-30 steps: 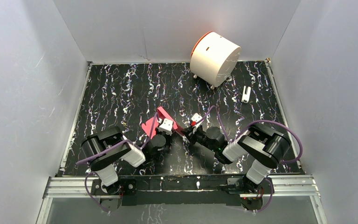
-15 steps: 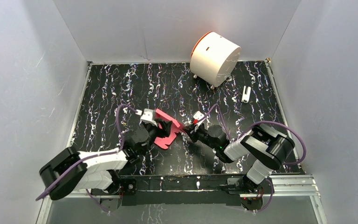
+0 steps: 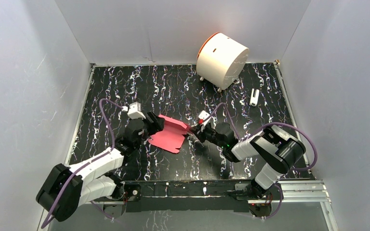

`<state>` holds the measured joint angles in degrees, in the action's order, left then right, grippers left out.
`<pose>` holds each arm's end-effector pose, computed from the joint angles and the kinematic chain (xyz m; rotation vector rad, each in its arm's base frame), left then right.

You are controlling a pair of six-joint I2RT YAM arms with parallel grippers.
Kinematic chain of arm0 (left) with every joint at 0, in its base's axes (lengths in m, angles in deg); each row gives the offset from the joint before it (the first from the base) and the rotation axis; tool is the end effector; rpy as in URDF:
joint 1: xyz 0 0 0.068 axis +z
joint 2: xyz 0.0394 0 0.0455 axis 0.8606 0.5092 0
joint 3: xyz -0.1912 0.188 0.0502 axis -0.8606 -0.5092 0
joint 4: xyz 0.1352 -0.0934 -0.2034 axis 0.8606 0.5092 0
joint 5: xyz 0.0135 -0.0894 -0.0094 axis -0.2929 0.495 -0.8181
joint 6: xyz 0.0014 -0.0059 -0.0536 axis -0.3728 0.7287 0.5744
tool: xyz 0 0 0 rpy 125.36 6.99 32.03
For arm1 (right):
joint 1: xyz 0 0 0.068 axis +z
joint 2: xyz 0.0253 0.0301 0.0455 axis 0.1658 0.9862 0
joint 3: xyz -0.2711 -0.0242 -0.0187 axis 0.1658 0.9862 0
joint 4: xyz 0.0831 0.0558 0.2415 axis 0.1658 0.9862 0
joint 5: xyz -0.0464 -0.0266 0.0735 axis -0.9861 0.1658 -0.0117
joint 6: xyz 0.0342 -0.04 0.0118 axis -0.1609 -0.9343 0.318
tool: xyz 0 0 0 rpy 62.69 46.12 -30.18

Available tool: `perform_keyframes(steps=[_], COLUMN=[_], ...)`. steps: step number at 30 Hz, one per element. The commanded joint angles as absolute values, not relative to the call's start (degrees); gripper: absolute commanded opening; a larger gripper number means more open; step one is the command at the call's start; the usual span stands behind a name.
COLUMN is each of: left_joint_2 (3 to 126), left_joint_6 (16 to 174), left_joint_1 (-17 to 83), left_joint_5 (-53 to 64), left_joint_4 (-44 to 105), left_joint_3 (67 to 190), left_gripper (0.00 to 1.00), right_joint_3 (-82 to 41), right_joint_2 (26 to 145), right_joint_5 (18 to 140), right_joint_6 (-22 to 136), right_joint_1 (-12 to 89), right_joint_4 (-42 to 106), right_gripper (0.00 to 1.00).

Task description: Fold the paper box

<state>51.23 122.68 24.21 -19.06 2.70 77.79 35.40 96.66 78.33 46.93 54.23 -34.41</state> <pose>0.1916 -0.1229 0.2107 -0.2731 1.7908 -0.6889 0.1898 0.1936 0.1482 -0.7874 1.5441 0.6390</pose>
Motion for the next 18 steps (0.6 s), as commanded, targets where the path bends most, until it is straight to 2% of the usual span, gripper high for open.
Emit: perform_keyframes(steps=[1, 10, 18], left_joint_2=[48.6, 59.7, 66.8], left_joint_6=[125.7, 121.9, 119.4], left_joint_1=[29.4, 34.0, 34.3], left_joint_5=[-19.9, -14.6, -10.0], left_joint_4=[10.0, 7.2, 5.8], left_joint_3=[80.5, 85.5, 88.3], left_gripper=[0.68, 0.7, 0.64], right_joint_3=[31.4, 25.5, 22.8], right_joint_2=[98.1, 102.0, 104.1], right_joint_5=[82.3, 84.6, 81.6], right_joint_6=[43.3, 38.4, 39.6], right_joint_1=[53.2, 52.8, 52.8], right_joint_4=[-33.1, -27.5, -27.7], right_gripper=[0.09, 0.09, 0.1])
